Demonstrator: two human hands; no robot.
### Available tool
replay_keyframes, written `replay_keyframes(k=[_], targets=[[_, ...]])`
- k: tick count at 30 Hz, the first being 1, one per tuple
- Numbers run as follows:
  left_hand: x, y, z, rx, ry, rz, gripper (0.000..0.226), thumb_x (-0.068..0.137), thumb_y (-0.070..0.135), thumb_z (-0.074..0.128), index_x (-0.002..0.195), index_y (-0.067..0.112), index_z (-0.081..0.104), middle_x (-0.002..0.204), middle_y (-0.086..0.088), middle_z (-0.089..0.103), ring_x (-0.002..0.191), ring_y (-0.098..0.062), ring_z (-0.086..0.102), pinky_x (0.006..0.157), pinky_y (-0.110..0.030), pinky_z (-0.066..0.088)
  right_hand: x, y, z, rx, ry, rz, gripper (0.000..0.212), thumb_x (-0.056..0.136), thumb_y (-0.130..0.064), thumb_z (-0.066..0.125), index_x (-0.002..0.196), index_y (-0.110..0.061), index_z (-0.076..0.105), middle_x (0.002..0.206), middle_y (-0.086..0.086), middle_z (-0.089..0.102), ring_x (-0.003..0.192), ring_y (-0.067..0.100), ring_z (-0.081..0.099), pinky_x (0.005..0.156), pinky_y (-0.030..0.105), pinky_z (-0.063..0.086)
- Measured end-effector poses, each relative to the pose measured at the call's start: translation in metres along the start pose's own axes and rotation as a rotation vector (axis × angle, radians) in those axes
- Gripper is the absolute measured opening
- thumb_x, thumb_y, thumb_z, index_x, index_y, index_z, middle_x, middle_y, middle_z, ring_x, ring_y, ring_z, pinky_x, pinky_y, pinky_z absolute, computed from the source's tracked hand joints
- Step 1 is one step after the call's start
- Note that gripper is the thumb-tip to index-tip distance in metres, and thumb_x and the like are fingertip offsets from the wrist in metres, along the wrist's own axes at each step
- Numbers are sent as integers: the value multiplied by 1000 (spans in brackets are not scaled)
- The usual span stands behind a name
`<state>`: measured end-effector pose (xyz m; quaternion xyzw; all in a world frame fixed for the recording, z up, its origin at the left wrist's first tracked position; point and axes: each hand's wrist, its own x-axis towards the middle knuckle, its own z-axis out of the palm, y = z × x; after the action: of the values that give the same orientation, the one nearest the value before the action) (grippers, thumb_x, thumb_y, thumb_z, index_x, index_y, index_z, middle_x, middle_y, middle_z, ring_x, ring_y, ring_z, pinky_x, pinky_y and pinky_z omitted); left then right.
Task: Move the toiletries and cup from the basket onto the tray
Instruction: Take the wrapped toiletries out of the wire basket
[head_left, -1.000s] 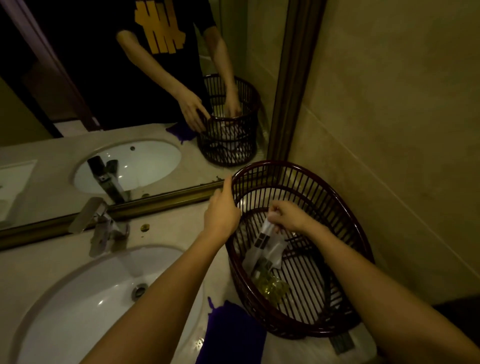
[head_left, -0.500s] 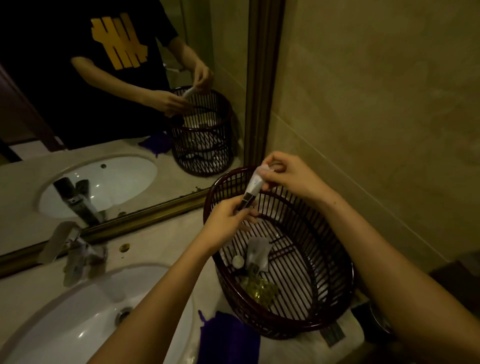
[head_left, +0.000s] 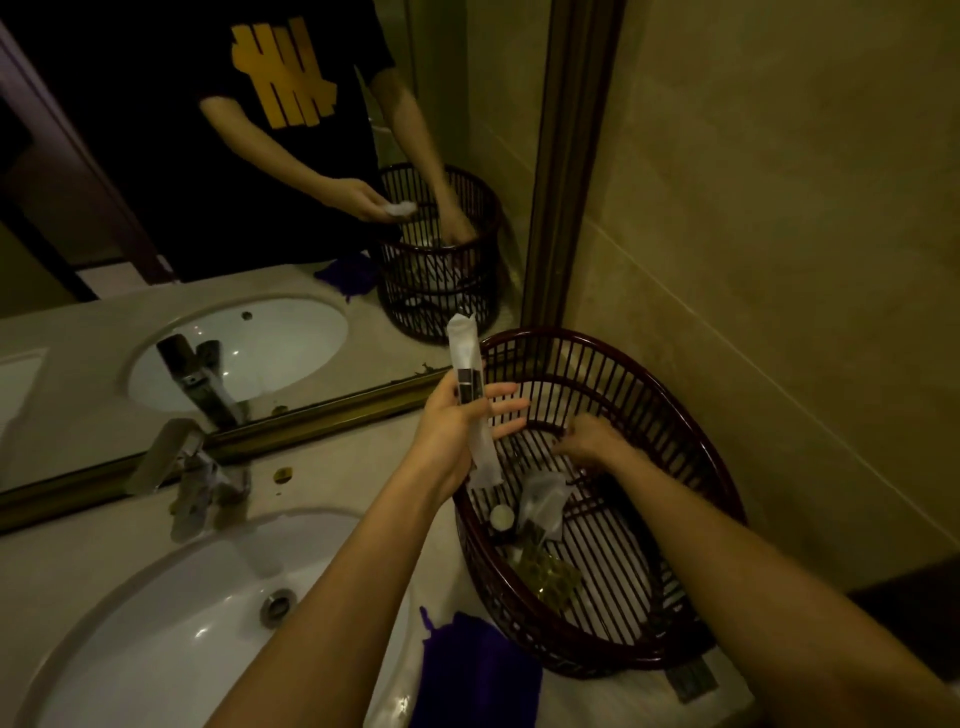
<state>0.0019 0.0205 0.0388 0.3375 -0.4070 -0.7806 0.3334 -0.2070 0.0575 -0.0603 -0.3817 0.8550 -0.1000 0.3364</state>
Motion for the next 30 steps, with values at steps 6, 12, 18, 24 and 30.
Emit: replay_keyframes(k=[6,12,18,24,30], targets=[[-1,3,1,21,4,-25,61,93,-14,37,147,14,29,121,-29,59,104,-37,67,90,-57,52,-2,15,50,-286,-84,138,79,75,-64,71,133,-13,56,139,11,56,125,31,57,94,39,51],[4,0,-3,-111,19,-44,61,91,-14,39,144,17,31,123,-34,56,106,-42,65,90,-62,49,0,9,56,-379,-1,117,53,83,-43,72,128,-16,59,136,10,57,126,31,56,101,44,50],[7,-2,-6,-165,-17,-58,53,91,-5,52,138,16,37,125,-33,56,107,-43,64,91,-63,48,2,-18,18,-81,-35,-61,19,86,-29,73,90,-11,66,93,9,71,93,28,71,73,36,55],[11,-1,-9,-268,-15,-129,46,99,26,51,140,19,32,129,-35,53,111,-46,61,89,-62,50,-82,-61,-114,77,203,-431,6,97,-26,62,94,-23,66,87,0,65,76,10,61,63,24,44],[7,4,-8,-203,-66,-191,52,98,51,38,121,7,53,105,-25,69,99,-39,66,96,-55,47,-138,-85,-173,430,116,-754,8,94,-17,66,99,-17,72,91,-3,68,70,2,63,60,17,51]])
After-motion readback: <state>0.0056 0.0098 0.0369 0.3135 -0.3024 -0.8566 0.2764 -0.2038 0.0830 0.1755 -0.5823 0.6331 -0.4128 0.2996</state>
